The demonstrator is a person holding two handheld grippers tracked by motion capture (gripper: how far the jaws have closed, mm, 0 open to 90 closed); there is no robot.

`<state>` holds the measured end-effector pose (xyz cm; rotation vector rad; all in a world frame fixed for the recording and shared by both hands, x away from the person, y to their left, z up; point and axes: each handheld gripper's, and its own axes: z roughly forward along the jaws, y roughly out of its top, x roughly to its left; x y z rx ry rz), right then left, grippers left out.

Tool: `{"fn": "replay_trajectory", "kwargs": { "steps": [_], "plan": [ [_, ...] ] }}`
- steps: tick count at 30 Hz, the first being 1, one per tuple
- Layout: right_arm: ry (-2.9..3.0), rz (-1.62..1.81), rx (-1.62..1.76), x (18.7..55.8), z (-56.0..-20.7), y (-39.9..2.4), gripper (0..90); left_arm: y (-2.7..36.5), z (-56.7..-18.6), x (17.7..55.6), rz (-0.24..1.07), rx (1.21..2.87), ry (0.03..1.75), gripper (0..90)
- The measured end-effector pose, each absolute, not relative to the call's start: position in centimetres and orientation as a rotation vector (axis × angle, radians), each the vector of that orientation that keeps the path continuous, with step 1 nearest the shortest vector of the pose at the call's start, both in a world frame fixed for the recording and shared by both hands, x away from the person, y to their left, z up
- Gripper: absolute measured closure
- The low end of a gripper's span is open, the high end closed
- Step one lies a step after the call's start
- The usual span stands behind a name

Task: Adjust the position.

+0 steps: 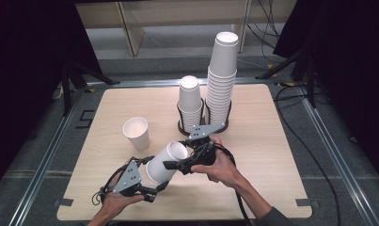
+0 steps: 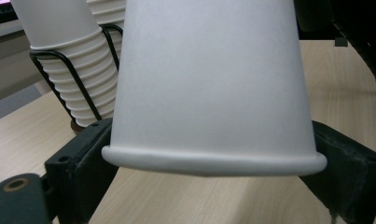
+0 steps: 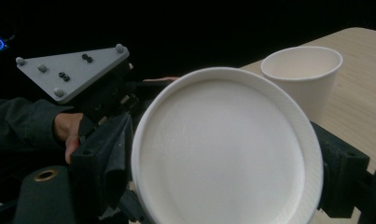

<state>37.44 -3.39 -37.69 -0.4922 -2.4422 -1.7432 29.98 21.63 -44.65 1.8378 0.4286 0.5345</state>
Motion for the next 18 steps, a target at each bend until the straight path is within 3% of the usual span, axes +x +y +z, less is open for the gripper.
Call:
{"fn": "replay_trajectory", "kwargs": {
  "steps": [18],
  "plan": [
    [-2.370,-1.666,-0.482,38.32,-38.12,-4.26,22.7,22.00,-44.78,30.18,0.472,1.825,0.421,7.3]
  ]
}}
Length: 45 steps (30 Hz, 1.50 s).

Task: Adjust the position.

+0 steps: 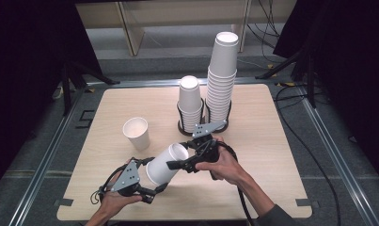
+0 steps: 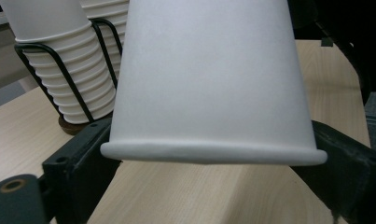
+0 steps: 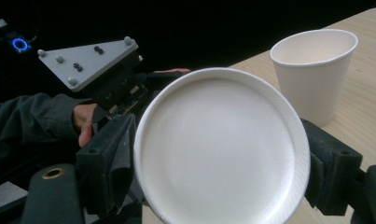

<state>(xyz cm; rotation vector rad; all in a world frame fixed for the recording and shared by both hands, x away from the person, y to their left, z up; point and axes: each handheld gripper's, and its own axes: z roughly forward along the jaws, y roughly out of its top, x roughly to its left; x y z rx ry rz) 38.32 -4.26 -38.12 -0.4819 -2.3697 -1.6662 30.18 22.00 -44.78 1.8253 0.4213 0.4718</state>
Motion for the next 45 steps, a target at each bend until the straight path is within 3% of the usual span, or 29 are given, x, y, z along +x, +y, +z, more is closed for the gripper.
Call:
{"fn": "replay_trajectory", "kwargs": {
  "steps": [14,28,45],
  "plan": [
    [-2.246,-1.740,-0.518,38.64,-38.33,-4.34,23.8,22.05,-44.78,30.11,0.508,1.700,0.435,2.2],
    [-2.200,-1.732,-0.550,38.82,-38.54,-4.58,23.1,22.47,-44.25,30.02,0.521,1.738,0.434,10.2],
    [-2.412,-1.630,-0.486,38.59,-38.08,-4.69,16.6,22.75,-44.02,30.11,0.483,1.829,0.423,12.7]
  ]
}}
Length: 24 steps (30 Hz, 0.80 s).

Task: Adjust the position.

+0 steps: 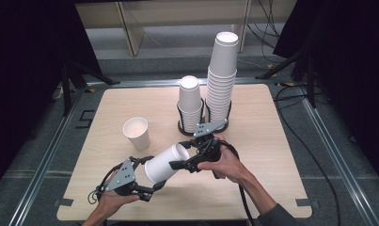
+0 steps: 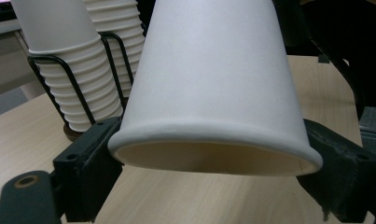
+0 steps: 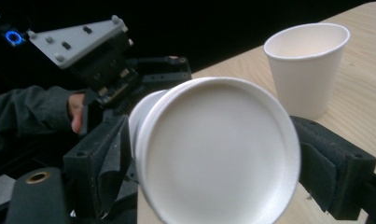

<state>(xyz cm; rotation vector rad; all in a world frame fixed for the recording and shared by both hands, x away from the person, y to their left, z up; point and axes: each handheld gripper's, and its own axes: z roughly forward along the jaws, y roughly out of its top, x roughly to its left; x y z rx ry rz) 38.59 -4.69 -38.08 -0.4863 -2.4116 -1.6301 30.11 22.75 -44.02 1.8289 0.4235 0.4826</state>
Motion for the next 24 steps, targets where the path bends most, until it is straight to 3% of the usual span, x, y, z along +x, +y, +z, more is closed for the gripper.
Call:
{"fn": "replay_trajectory", "kwargs": {
  "steps": [24],
  "plan": [
    [-2.669,-1.494,-0.392,38.09,-37.88,-5.00,15.7,22.41,-44.39,30.17,0.427,1.907,0.437,13.8]
  ]
}}
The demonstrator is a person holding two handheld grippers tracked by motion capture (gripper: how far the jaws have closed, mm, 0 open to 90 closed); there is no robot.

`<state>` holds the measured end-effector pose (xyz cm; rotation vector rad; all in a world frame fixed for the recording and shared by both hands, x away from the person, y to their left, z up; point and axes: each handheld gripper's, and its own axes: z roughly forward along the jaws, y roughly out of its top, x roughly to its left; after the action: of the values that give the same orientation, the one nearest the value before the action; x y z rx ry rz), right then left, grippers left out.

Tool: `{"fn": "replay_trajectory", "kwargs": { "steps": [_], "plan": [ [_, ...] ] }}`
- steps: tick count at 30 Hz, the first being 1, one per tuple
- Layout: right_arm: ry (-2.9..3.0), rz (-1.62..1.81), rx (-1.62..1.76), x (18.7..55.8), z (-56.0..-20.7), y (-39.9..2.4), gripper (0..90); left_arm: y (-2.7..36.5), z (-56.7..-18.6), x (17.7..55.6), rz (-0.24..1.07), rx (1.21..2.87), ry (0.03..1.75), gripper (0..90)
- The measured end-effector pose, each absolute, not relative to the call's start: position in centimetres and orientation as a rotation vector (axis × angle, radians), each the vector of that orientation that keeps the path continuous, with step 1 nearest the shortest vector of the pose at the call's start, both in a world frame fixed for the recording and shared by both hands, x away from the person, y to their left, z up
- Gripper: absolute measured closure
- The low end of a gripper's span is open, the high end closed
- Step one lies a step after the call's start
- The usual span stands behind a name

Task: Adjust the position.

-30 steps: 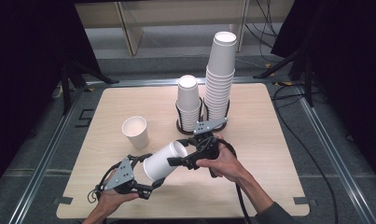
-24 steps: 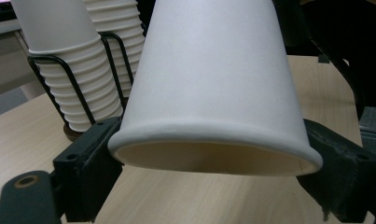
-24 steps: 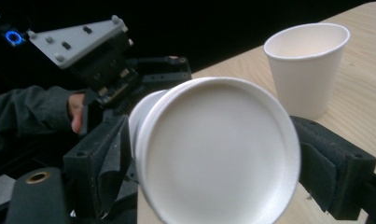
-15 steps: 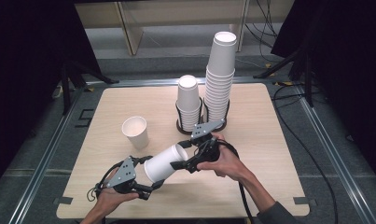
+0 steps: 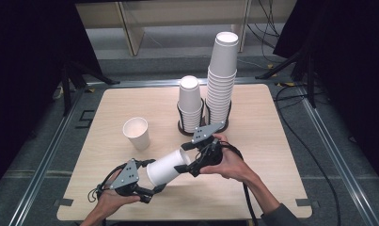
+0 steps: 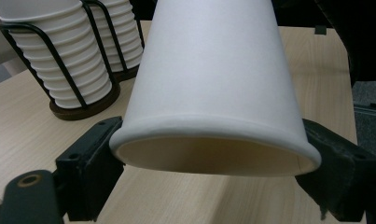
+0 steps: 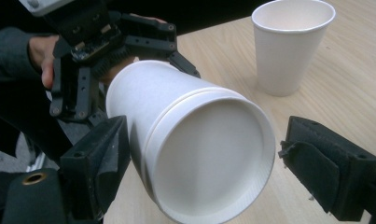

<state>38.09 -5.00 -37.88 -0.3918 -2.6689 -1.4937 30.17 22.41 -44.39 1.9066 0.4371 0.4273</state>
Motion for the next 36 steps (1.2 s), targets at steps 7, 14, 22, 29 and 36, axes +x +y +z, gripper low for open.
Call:
{"fn": "replay_trajectory", "kwargs": {
  "steps": [7,14,22,29,36],
  "plan": [
    [-2.855,-1.409,-0.263,37.3,-37.0,-4.7,15.9,22.4,-44.4,30.3,0.413,1.947,0.421,13.9],
    [-2.996,-1.281,-0.098,36.3,-36.7,-3.8,16.0,22.2,-44.5,30.3,0.392,1.966,0.406,13.9],
    [-3.068,-1.105,0.052,35.6,-37.4,-2.6,15.4,22.1,-44.4,30.1,0.378,2.012,0.371,13.9],
    [-3.071,-1.038,0.149,35.7,-38.1,-2.0,15.9,22.0,-44.5,30.0,0.366,2.023,0.349,13.8],
    [-3.021,-1.042,0.191,36.0,-38.2,-2.0,17.2,22.0,-44.4,30.0,0.362,2.023,0.312,13.9]
  ]
}}
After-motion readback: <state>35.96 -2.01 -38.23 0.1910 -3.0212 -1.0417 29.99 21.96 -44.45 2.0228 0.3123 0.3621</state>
